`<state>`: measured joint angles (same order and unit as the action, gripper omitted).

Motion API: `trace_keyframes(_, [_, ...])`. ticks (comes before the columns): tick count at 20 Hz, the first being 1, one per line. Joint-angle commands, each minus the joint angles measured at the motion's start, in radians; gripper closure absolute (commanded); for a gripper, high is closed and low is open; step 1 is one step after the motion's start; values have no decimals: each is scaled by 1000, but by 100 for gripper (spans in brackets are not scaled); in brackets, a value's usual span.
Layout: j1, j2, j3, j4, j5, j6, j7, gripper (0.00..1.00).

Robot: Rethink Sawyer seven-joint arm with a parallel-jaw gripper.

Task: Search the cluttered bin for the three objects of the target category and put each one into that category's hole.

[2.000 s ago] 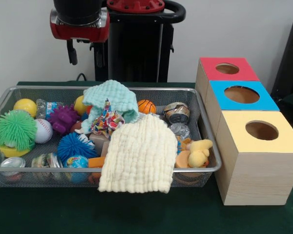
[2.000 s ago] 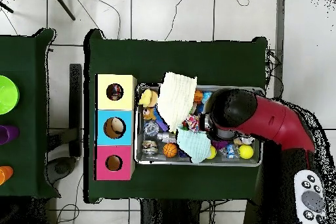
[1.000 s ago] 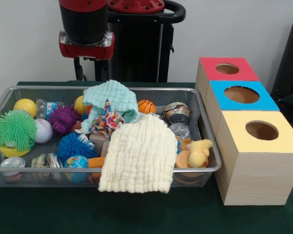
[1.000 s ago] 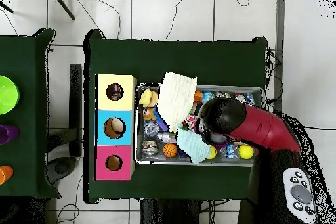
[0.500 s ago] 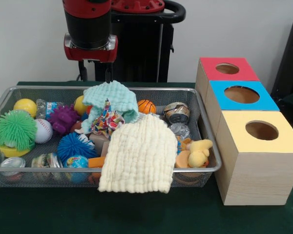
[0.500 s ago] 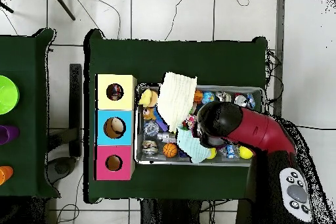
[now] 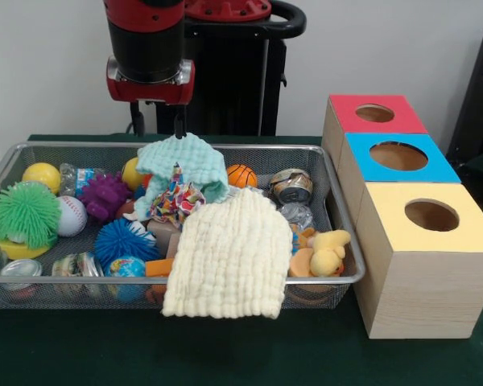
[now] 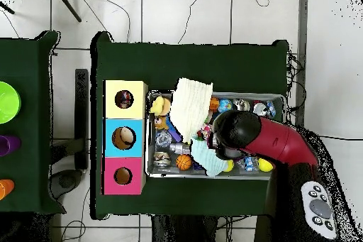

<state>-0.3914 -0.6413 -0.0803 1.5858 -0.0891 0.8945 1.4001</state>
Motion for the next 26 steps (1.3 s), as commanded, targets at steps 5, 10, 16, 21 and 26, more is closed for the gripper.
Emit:
trace_keyframes(5, [-3, 77, 65, 93, 28, -146, 168, 0])
trace_keyframes(10, [-5, 88, 69, 102, 31, -168, 164, 0])
trace_keyframes(16, [-11, 103, 77, 119, 29, -220, 159, 0])
trace_keyframes(21, [-11, 102, 76, 130, 33, -230, 160, 0])
trace_keyframes(26, [-25, 117, 87, 144, 41, -262, 158, 0])
